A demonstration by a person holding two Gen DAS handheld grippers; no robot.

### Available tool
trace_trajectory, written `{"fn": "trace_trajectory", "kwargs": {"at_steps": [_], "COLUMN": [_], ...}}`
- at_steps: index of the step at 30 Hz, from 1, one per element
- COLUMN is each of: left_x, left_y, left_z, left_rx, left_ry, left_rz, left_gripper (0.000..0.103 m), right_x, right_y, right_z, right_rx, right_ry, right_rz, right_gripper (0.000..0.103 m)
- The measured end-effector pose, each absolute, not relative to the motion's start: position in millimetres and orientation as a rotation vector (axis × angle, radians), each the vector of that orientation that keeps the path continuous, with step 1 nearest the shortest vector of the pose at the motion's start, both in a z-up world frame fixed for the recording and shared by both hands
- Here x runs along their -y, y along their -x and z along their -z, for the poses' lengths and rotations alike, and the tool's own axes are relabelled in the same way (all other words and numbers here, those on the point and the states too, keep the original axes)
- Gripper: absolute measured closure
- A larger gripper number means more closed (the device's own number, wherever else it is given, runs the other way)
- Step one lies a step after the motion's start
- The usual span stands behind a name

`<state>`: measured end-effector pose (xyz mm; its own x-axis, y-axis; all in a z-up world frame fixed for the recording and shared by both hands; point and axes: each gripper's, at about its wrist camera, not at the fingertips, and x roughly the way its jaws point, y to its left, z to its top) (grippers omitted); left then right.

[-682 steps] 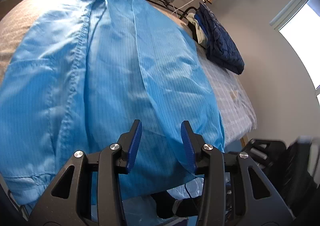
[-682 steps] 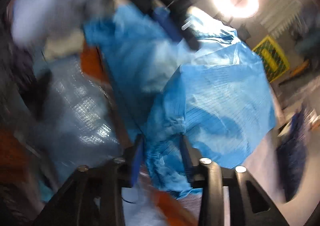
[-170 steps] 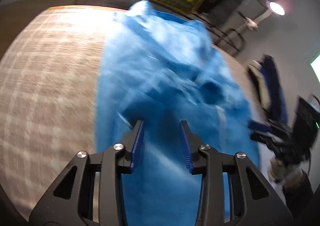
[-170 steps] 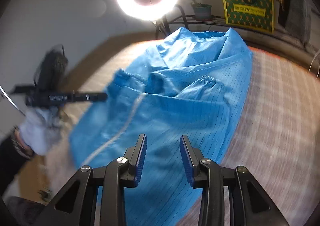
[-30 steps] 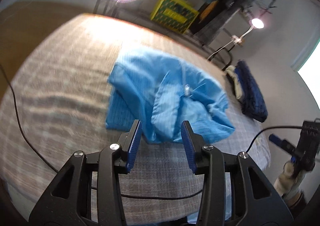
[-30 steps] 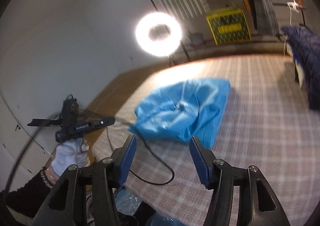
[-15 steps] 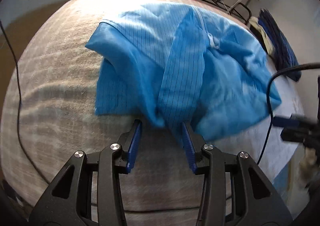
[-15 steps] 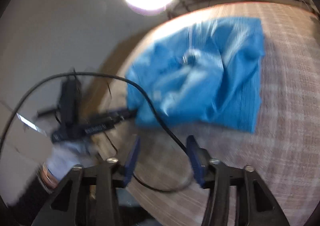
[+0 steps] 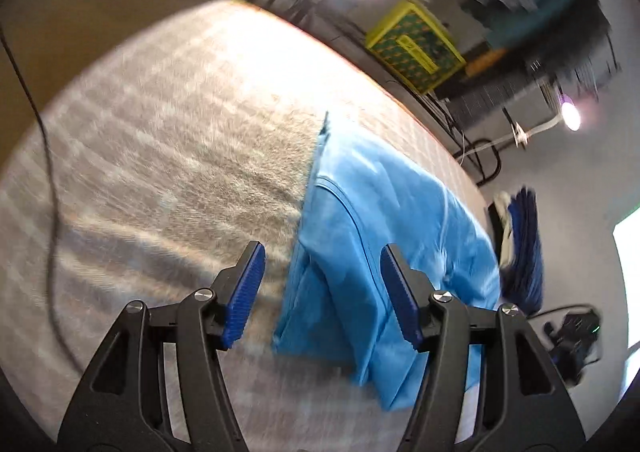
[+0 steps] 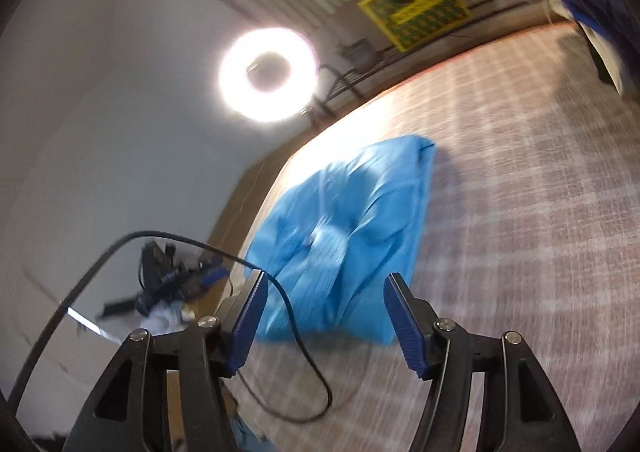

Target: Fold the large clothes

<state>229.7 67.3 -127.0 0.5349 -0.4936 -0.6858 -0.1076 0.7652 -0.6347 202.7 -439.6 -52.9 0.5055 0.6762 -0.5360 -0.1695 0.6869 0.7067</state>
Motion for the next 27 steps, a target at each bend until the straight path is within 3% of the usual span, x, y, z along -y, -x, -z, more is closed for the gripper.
{"fn": "trace_trajectory", "kwargs": {"at_steps": [6, 7, 8, 9, 13, 16, 19, 22, 27], "left_x": [-55, -49, -41, -37, -29, -30, -24, -11, -18], "left_y": [-247, -248, -250, -251, -249, -230, -204, -179, -147], "left_z": [155, 154, 156, 158, 157, 133, 104, 75, 21], "left_rx": [-1.05, -1.054, -1.078, -1.095, -1.088, -1.025, -0.935, -0.886, -0.797], "left_ry": [0.805, 0.773, 0.7, 0.668, 0.531, 0.484, 0.451, 0.401, 0.393], "left_rz": [0.339, 0.343, 0.328, 0.327, 0.262, 0.215, 0.261, 0.343, 0.377], "left_gripper": [0.042, 0.055, 0.087, 0.098, 0.098, 0.077, 0.063, 0.061, 0.061], "right_x": [440, 438, 434, 432, 424, 423, 423, 426, 438], "right_y": [-247, -252, -259, -262, -283, -294, -291, -272, -200], "right_z": [75, 76, 79, 79, 93, 103, 99, 76, -11], "right_rx": [-0.955, -0.964, -0.979, -0.996, -1.052, -1.079, -1.076, -1.021, -0.821], "right_ry": [-0.727, -0.732, -0.728, -0.714, -0.689, -0.722, -0.678, -0.573, -0.31], "right_rz": [-0.523, -0.526, -0.531, -0.529, -0.52, -0.542, -0.549, -0.537, -0.51], "right_gripper": [0.037, 0.037, 0.037, 0.037, 0.04, 0.054, 0.055, 0.054, 0.054]}}
